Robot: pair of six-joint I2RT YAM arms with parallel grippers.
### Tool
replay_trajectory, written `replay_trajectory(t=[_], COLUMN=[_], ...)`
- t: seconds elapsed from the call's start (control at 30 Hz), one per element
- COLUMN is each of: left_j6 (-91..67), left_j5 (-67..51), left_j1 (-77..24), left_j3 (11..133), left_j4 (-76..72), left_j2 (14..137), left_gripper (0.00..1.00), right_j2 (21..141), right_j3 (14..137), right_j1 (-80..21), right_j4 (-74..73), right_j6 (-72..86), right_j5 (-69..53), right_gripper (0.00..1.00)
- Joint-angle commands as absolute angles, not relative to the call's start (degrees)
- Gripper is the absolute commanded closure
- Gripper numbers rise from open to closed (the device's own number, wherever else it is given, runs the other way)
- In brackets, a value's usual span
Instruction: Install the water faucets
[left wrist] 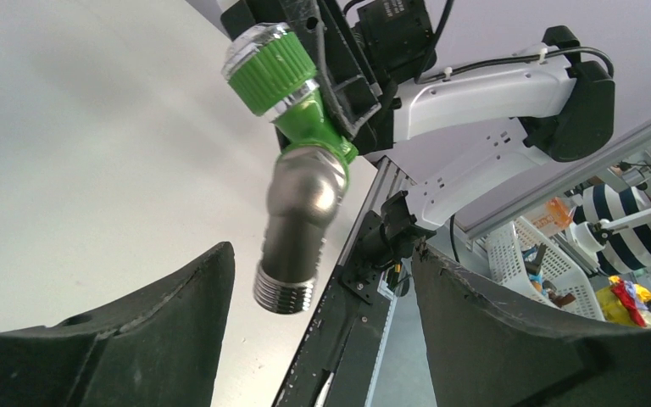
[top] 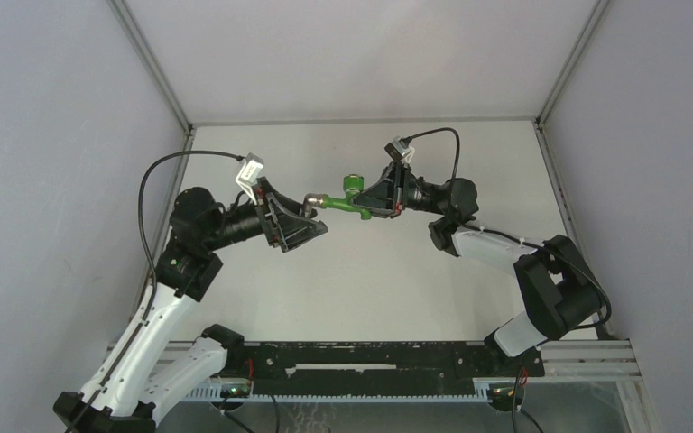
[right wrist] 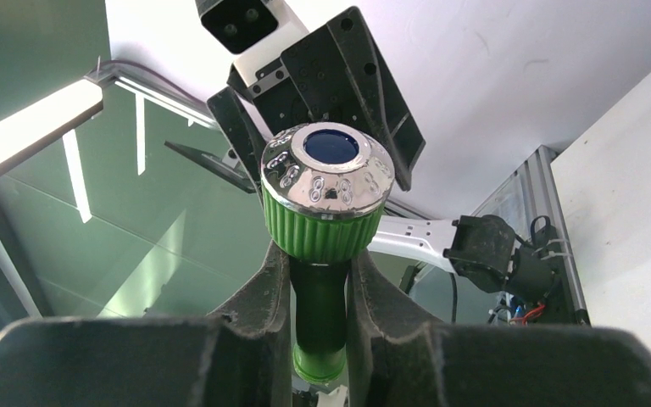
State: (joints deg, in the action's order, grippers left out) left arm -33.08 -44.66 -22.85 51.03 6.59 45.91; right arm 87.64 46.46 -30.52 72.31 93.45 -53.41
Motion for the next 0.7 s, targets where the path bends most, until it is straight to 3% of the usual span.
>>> replay_trajectory(t=[0.0,0.27,0.5,0.67], left_j6=[-34.5,-37.1,-38.7,-39.3], left_j5=[-44.5,-44.4,-46.4,-46.2], left_j1=[-21.8,-19.8,-19.8,-19.7], left_j3=[55.6,55.6,54.6,54.2], left_j4=[4.9,2.0,0.3,-1.4], left_j2=[46.8,46.9,47.5,47.3], left_gripper=[0.22,0.25,0.38,0.75], right_j2=[85.7,86.1,86.5,86.8], right_j3=[49.3,49.3,49.3,49.7], right_j1=[-30.9,-31.0,-31.1,-31.3], right_j4=[76.1,77.4,77.8,77.3], right_j6=[94.6,95.3,95.6,95.8], right_j5=[-53.8,-54.4,-54.6,-54.9], right_gripper=[1.0,1.0,1.0,1.0])
